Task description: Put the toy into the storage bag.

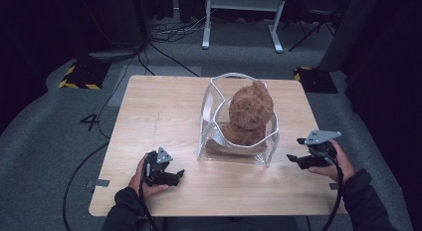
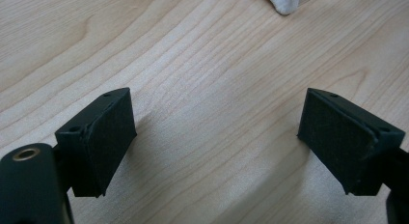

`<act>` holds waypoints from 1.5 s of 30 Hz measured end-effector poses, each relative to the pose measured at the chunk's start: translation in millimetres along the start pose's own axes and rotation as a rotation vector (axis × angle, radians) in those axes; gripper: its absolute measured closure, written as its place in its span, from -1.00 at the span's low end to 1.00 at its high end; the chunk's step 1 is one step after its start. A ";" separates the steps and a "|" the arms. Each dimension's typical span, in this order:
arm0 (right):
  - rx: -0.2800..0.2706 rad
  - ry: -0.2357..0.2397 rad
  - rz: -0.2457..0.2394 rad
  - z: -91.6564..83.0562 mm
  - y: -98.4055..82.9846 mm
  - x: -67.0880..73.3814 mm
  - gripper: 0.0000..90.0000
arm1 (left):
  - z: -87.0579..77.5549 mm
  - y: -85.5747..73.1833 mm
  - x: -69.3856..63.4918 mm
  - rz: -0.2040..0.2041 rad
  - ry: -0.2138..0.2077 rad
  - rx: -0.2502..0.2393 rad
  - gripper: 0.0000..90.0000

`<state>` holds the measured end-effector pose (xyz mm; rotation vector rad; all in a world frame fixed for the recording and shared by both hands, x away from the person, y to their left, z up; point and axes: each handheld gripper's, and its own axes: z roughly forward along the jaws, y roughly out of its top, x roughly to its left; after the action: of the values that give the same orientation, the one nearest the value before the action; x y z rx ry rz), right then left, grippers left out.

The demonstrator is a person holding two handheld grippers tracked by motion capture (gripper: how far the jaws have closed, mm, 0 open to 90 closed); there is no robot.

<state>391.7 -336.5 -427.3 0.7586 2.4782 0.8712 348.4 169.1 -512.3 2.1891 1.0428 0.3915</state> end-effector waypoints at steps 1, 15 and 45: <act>0.000 0.002 0.004 0.3 -1.8 0.6 -0.42 | 0.0 0.0 0.0 0.000 0.000 0.000 -0.71; -0.017 0.013 0.015 3.1 -29.1 8.1 -0.42 | 0.0 0.0 -0.1 -0.001 0.000 0.001 -0.71; -0.026 0.029 0.099 12.6 -78.6 11.7 -0.42 | 0.0 0.0 -0.1 -0.001 0.000 0.001 -0.71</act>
<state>361.4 -375.4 -490.9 0.8717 2.4675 0.9533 348.3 169.0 -512.4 2.1888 1.0446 0.3902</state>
